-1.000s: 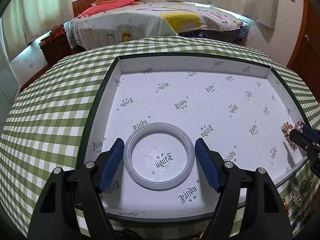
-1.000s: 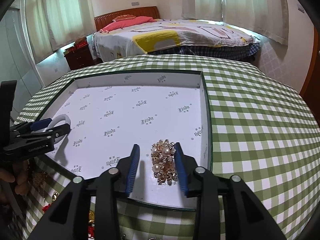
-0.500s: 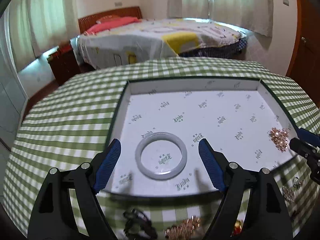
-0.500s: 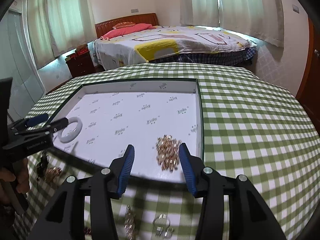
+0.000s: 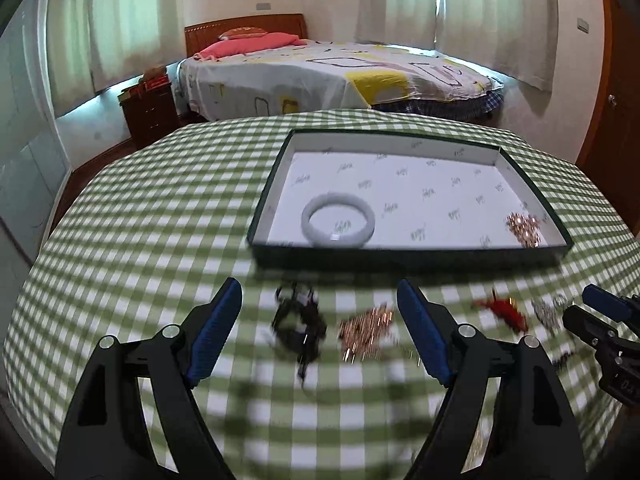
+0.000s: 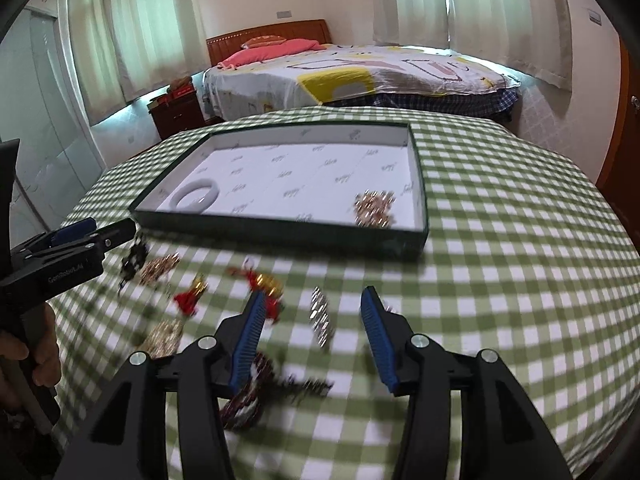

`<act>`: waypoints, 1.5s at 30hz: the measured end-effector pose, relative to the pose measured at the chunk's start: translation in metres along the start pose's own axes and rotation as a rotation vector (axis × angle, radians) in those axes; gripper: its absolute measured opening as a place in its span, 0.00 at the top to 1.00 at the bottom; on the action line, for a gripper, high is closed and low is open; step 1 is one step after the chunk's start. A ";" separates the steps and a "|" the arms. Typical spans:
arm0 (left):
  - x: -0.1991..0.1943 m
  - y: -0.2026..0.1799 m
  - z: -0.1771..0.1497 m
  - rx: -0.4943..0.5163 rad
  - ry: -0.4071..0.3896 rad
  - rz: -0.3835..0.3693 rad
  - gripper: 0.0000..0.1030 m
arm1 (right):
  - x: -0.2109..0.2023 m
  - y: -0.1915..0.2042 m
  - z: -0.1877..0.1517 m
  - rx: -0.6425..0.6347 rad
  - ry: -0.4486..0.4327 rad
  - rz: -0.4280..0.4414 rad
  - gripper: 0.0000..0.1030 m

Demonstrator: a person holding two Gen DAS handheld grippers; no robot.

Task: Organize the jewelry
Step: 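Withdraw both tools from the tray toward the bead strand and pearl necklace, then grasp the dark red bead strand with the right tool while the left tool grasps the pearl necklace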

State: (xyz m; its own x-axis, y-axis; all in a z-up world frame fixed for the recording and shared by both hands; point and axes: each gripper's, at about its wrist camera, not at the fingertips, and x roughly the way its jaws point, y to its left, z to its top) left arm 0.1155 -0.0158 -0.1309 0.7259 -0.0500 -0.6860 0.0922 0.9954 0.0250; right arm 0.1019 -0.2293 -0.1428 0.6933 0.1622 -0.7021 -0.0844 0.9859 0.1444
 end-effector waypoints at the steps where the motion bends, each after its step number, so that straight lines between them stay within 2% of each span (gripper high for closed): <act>1: -0.004 0.002 -0.004 -0.005 0.000 0.003 0.24 | -0.002 0.002 -0.003 -0.001 0.001 0.003 0.51; 12: -0.038 0.025 -0.039 -0.071 -0.015 0.019 0.24 | -0.004 0.035 -0.033 -0.038 0.016 0.038 0.31; 18: -0.043 0.026 -0.051 -0.067 -0.011 0.020 0.24 | 0.004 0.055 -0.041 -0.097 0.033 0.019 0.28; 26: -0.042 0.018 -0.055 -0.057 0.000 0.012 0.24 | 0.009 0.058 -0.047 -0.123 0.056 0.003 0.28; 29: -0.040 0.013 -0.056 -0.050 0.007 0.009 0.23 | 0.007 0.059 -0.048 -0.146 0.053 -0.017 0.37; 32: -0.039 0.007 -0.057 -0.040 0.011 0.004 0.23 | 0.005 0.054 -0.048 -0.136 0.046 -0.024 0.51; 35: -0.038 0.002 -0.058 -0.031 0.013 -0.008 0.23 | 0.002 0.047 -0.048 -0.118 0.040 -0.020 0.68; 36: -0.038 -0.001 -0.058 -0.026 0.013 -0.012 0.23 | 0.002 0.044 -0.047 -0.110 0.039 -0.016 0.78; 37: -0.038 -0.003 -0.058 -0.020 0.013 -0.014 0.23 | 0.001 0.041 -0.047 -0.100 0.039 -0.009 0.81; 40: -0.039 -0.008 -0.058 -0.011 0.013 -0.026 0.23 | -0.001 0.035 -0.045 -0.081 0.034 -0.002 0.87; 45: -0.038 -0.018 -0.059 -0.004 0.021 -0.057 0.23 | -0.008 0.025 -0.042 -0.068 0.016 -0.015 0.88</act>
State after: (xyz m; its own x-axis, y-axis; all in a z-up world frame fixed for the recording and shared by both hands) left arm 0.0459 -0.0266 -0.1477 0.7049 -0.1048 -0.7015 0.1303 0.9913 -0.0171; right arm 0.0641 -0.2039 -0.1634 0.6836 0.1471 -0.7149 -0.1225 0.9887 0.0864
